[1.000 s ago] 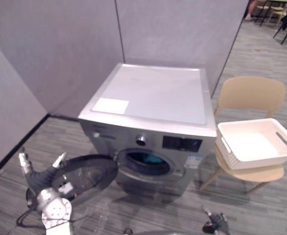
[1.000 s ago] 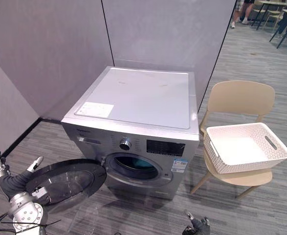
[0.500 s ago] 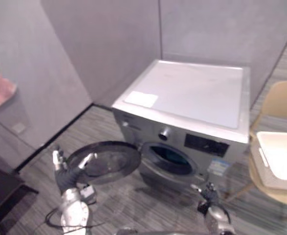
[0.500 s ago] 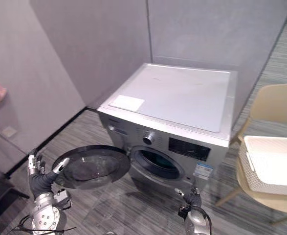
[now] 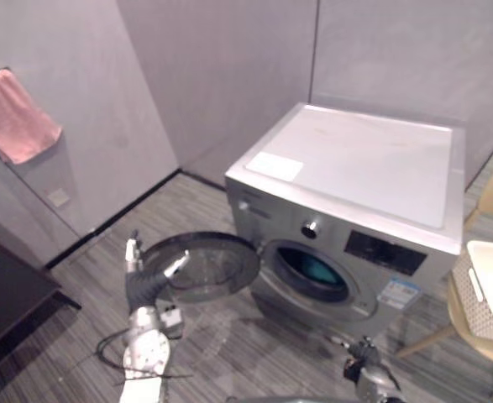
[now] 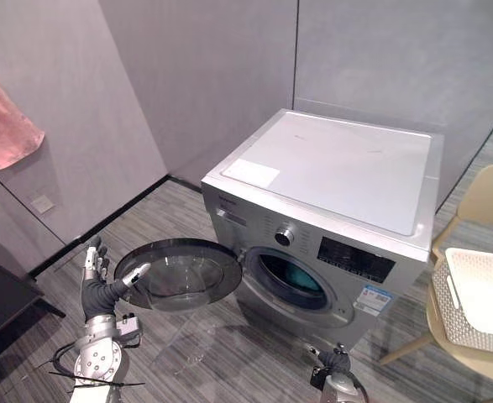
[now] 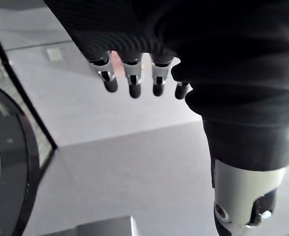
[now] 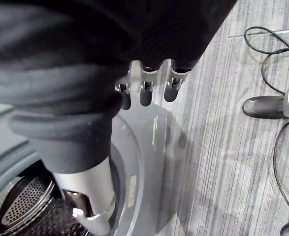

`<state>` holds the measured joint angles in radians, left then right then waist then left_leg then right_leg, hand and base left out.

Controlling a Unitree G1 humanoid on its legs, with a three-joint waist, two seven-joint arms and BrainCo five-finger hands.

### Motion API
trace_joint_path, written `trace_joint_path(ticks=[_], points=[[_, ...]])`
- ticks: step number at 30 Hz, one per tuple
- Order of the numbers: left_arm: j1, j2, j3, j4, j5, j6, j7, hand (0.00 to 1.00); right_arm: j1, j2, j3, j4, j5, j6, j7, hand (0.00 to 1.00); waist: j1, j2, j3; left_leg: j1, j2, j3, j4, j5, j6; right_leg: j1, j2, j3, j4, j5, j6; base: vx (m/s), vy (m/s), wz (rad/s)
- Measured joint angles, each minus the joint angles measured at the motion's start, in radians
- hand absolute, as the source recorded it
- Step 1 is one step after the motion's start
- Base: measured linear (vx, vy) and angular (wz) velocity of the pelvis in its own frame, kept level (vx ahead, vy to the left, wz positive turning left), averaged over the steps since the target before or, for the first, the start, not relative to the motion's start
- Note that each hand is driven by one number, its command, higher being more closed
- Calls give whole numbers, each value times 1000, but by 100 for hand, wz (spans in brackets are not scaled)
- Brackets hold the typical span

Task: Pick up the laundry basket with both hands and put the clothes into the washing machine.

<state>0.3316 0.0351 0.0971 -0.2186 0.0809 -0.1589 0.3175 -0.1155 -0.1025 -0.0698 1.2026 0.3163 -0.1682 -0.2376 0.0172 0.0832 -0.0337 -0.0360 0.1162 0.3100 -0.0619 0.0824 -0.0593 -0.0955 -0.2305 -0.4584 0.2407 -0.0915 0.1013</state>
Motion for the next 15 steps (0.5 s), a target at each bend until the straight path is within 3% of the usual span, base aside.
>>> trace_joint_path(ticks=[6, 8, 15], points=[[-78, 117, 113, 169, 96, 32, -28, 0, 47, -6, -6, -15, -11, 3, 17, 0, -4, 4, 4, -42, 25, 55, -12, 1, -12, -49, 61, 66, -117, 84, -13, -10, -6, -46], [-231, 184, 153, 261, 172, 54, -18, 0, 49, -2, -15, -38, -14, 7, 28, 0, -5, -17, 50, -120, 33, 53, -31, 33, -10, -107, 93, 81, -184, 148, -33, 18, -13, -30], [-407, 249, 227, 349, 221, 125, 61, 0, 55, -2, -78, -71, -17, 18, 45, 0, -19, -69, 116, -152, 43, 52, -31, 40, -6, -123, 115, 80, -225, 173, -36, 76, -14, -5]])
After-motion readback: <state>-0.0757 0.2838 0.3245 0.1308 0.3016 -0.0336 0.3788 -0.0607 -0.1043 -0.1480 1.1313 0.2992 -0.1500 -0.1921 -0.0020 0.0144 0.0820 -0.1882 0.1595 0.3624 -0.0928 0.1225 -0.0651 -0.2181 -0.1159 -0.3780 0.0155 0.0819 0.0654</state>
